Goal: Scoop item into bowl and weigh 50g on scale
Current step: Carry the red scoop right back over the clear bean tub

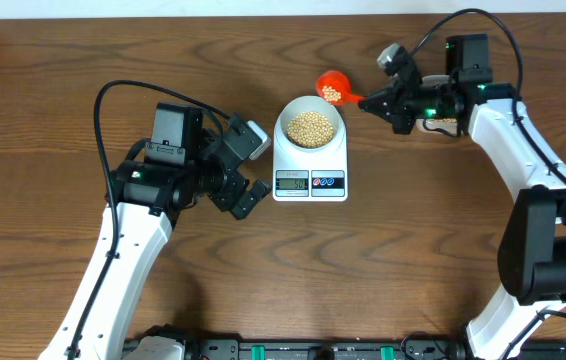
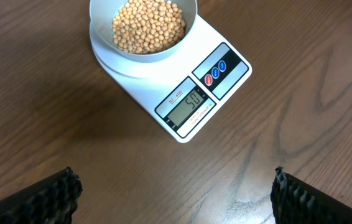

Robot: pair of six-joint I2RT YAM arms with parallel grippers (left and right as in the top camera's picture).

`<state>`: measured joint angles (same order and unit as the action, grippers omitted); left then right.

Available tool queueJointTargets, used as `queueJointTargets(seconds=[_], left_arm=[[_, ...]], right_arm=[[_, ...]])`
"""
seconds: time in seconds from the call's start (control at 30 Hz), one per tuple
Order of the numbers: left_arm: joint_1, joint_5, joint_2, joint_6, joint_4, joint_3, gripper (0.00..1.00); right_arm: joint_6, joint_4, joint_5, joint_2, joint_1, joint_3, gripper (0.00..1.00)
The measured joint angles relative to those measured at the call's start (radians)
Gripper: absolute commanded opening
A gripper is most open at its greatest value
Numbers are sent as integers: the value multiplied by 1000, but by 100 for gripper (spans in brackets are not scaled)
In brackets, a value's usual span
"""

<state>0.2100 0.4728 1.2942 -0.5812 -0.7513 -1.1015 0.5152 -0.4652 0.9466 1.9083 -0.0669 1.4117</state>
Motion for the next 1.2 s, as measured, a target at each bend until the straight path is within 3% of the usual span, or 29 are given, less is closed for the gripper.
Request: queueJointTargets(seconds=[0.63, 1.2], left_arm=[[0, 0, 0, 0, 0, 0, 100], [0, 0, 0, 0, 0, 0, 100]], right_arm=[[-140, 1, 49, 0, 195, 0, 1], [-156, -80, 40, 0, 456, 0, 1]])
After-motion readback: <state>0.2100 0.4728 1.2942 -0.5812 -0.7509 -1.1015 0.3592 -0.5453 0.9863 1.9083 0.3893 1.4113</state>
